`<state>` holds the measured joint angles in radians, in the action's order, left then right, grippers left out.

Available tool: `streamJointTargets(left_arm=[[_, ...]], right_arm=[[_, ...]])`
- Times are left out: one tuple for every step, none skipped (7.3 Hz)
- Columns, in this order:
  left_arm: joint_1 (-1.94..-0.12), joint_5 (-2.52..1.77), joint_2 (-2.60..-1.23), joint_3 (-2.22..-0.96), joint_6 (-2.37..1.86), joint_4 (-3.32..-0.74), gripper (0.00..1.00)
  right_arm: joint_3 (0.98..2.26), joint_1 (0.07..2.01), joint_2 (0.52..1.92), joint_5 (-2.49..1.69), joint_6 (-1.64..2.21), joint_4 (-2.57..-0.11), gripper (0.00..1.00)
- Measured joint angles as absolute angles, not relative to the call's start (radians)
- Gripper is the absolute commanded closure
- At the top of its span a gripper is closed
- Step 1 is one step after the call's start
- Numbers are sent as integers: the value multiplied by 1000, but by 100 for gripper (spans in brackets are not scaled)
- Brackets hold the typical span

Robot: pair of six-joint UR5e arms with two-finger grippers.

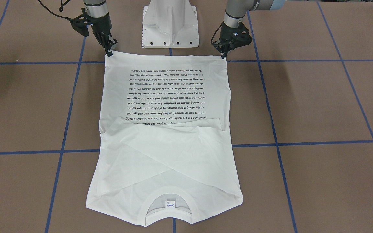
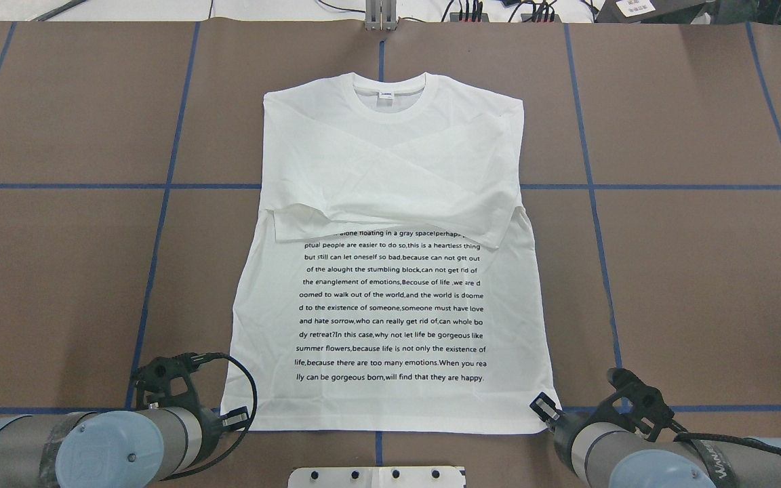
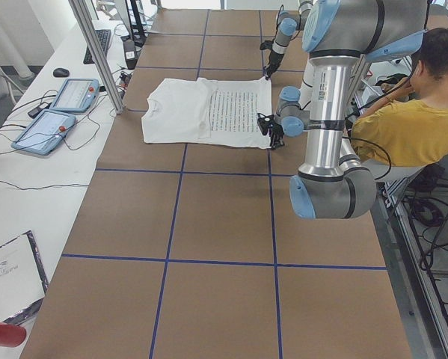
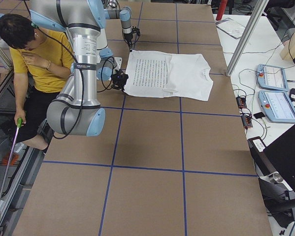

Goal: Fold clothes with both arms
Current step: 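Grasp the two hem corners nearest the robot with both grippers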

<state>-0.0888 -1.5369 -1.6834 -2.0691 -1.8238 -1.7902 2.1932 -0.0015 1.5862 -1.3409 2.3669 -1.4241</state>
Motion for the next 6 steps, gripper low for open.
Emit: streamJointTargets(left_arm=[[-89, -1544, -1683, -2074, -1824, -1790, 100], [-90, -1548, -1683, -2086, -1824, -1790, 100], [-91, -1550, -1678, -2114, -1832, -1790, 100], [-91, -1553, -1669, -2153, -1856, -1788, 100], [-91, -1555, -1656, -2191, -1891, -1786, 100], [-85, -1556, -1644, -2222, -1926, -1784, 100]], right_arm=[[2193, -1, 1586, -1341, 2367, -1424, 100], [2193, 0, 1586, -1341, 2367, -1424, 100], [2196, 3, 1586, -1342, 2366, -1424, 100], [2205, 7, 1588, -1342, 2364, -1424, 100], [2220, 10, 1593, -1343, 2363, -1424, 100], [2232, 11, 1600, -1344, 2363, -1424, 100]])
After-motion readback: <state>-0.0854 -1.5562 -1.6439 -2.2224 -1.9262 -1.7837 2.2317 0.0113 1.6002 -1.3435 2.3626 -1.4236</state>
